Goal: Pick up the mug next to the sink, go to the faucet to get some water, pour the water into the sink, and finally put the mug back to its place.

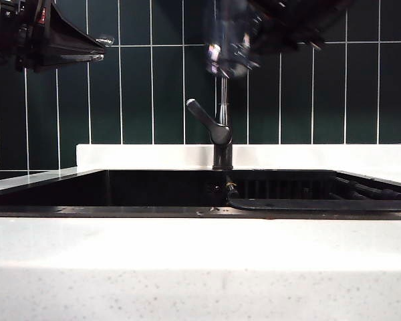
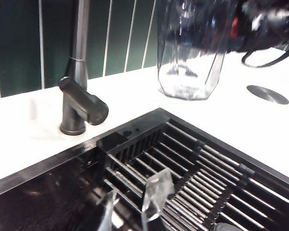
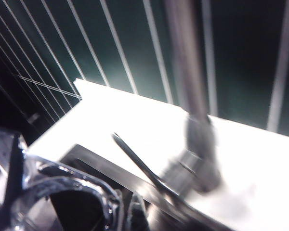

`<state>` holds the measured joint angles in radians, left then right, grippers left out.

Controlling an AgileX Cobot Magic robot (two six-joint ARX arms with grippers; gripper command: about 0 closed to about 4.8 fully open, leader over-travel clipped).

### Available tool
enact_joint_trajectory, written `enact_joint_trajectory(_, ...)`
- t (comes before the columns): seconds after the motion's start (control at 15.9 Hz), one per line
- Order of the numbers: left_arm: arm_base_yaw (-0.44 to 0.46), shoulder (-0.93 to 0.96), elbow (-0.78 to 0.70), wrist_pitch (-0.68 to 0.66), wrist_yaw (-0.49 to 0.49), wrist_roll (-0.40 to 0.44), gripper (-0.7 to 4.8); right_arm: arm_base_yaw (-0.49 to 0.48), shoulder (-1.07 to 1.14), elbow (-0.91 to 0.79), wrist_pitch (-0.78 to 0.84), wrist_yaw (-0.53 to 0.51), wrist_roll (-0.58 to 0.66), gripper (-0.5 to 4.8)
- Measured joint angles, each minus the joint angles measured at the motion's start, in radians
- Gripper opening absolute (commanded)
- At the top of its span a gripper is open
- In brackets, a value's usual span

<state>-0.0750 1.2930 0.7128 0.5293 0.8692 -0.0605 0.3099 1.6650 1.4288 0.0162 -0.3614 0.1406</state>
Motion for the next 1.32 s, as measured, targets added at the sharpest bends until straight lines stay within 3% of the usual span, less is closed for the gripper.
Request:
enact_joint_trajectory(0.32,0.0,0.0,0.0,0.001,-0.017,0.004,0.89,0.032,0.002,0.027,-0.025,0.047,0.027,-0.07)
enact_joint_trajectory(1.07,0.0,0.103,0.007,0.087,-0.016,0.004,0.89,0.042,0.005,0.163,-0.121,-0.014,0.063,-0.07)
enact_joint_trajectory(1.32,0.0,0.293,0.174,0.096,0.061,-0.01,0.89,0.042,0.013,0.163,-0.123,-0.016,0.063,-0.07)
